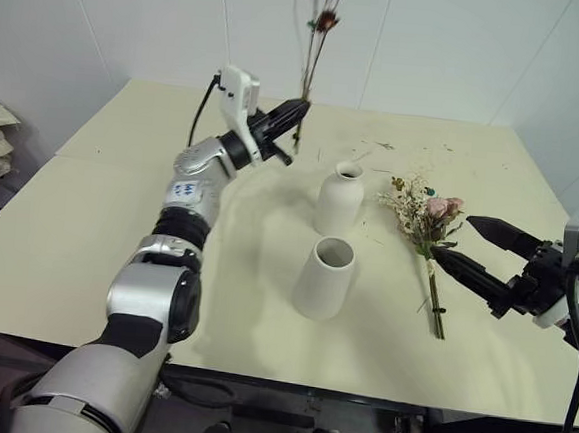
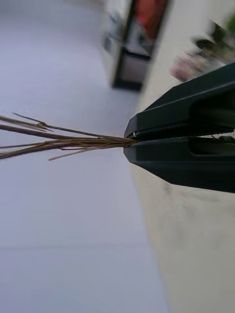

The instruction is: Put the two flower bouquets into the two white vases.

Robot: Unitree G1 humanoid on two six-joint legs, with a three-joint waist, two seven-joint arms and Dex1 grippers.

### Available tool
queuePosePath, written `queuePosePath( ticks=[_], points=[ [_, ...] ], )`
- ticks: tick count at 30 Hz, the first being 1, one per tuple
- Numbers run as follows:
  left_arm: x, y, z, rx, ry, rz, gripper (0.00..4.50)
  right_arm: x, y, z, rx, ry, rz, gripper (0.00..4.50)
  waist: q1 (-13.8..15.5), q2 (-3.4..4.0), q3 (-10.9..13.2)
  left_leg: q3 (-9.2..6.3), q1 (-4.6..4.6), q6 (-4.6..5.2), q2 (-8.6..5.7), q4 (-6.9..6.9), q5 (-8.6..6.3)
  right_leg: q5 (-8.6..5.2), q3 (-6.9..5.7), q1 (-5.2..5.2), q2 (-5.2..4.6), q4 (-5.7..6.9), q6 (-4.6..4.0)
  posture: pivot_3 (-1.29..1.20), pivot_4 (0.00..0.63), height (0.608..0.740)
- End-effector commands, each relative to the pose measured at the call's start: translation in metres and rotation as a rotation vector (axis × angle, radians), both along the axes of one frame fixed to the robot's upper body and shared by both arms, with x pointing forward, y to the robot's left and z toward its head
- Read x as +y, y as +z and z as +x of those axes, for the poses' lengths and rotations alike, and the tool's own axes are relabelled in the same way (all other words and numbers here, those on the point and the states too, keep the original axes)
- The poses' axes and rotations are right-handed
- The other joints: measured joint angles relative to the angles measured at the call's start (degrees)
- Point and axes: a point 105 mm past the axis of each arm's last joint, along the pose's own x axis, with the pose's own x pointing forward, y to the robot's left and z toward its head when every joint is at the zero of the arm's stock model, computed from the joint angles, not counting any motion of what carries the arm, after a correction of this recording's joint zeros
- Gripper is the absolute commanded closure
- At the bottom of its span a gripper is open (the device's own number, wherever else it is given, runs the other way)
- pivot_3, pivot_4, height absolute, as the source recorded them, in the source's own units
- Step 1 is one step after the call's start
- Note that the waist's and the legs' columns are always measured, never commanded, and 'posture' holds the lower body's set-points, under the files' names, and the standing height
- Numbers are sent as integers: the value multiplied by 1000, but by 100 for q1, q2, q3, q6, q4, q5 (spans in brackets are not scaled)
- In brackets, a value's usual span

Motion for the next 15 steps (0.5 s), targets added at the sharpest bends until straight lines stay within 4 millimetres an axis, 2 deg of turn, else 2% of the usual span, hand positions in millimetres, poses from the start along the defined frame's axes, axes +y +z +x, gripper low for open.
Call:
queuePosePath(
  ticks=[1, 7, 15],
  points=[
    [-11, 23, -11, -69, -76, -79, 4455, 0, 10, -7, -65, -29, 0, 0, -27, 0, 0, 8, 1, 0, 2, 0, 0, 1, 2, 1, 0, -9, -1, 0, 150, 740],
    [-28, 22, -10, 3, -138, -158, 4455, -2, 3, -13, -58, -78, -13, 0, -30, 0, 0, 19, 7, 3, 7, 0, -1, 1, 6, 2, 1, -12, -1, 0, 150, 740],
    [-44, -1, -3, 57, -87, -57, 4455, -4, 5, -19, -83, -123, -4, 0, -6, -1, 0, 21, 7, 3, 6, -1, -2, 3, 9, 3, 1, -14, 2, 0, 150, 740]
  ],
)
